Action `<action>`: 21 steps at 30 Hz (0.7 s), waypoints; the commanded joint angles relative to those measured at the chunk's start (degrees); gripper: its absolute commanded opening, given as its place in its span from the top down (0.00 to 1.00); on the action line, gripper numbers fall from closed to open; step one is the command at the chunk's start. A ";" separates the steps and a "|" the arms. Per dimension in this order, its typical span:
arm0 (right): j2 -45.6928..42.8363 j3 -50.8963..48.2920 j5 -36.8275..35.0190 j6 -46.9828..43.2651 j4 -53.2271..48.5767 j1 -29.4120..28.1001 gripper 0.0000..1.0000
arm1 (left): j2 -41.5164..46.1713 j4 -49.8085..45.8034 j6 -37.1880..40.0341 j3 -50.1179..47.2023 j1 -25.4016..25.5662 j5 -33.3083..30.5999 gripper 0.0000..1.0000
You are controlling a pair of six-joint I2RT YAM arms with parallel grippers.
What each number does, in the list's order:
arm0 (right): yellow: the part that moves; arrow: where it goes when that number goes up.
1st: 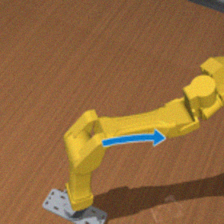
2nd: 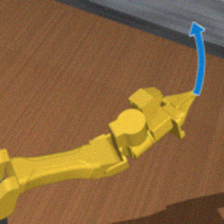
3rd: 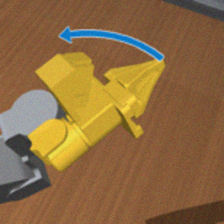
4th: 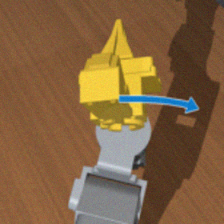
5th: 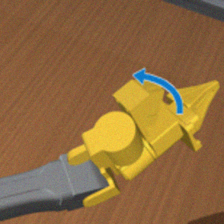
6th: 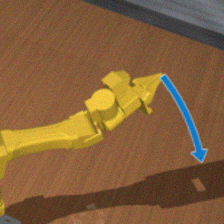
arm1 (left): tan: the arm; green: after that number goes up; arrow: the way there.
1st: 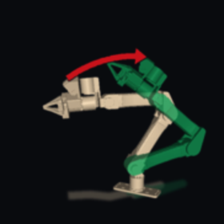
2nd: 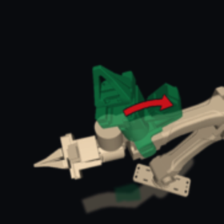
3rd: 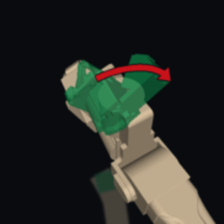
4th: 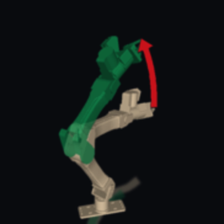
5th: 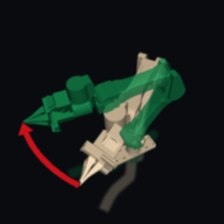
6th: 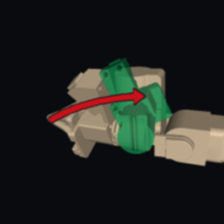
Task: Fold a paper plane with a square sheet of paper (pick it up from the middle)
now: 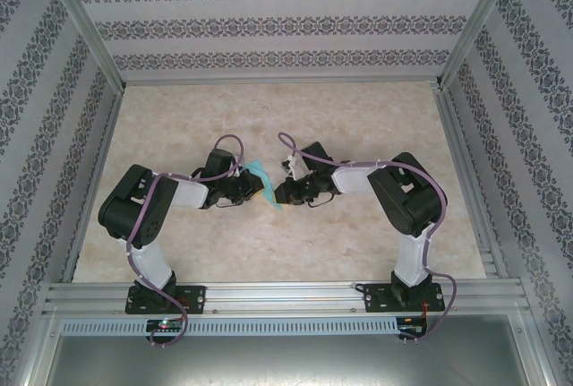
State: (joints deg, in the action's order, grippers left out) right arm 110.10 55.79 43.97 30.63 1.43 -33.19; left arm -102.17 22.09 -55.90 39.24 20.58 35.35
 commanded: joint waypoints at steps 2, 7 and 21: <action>-0.72 0.86 -0.34 -2.14 -2.75 0.23 0.85 | -1.88 -2.67 0.35 -0.89 0.39 -1.60 0.85; 0.67 1.16 -0.62 -2.07 -2.84 -0.02 0.92 | -1.98 -2.67 0.35 -0.84 0.39 -1.43 0.85; -1.07 3.01 -4.77 -3.85 -8.21 -0.91 0.84 | -1.97 -3.01 0.18 -0.90 0.40 -1.82 0.85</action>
State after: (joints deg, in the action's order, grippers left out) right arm 111.53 58.24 42.44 28.38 -4.05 -33.63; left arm -102.28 22.11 -55.90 39.24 20.58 35.40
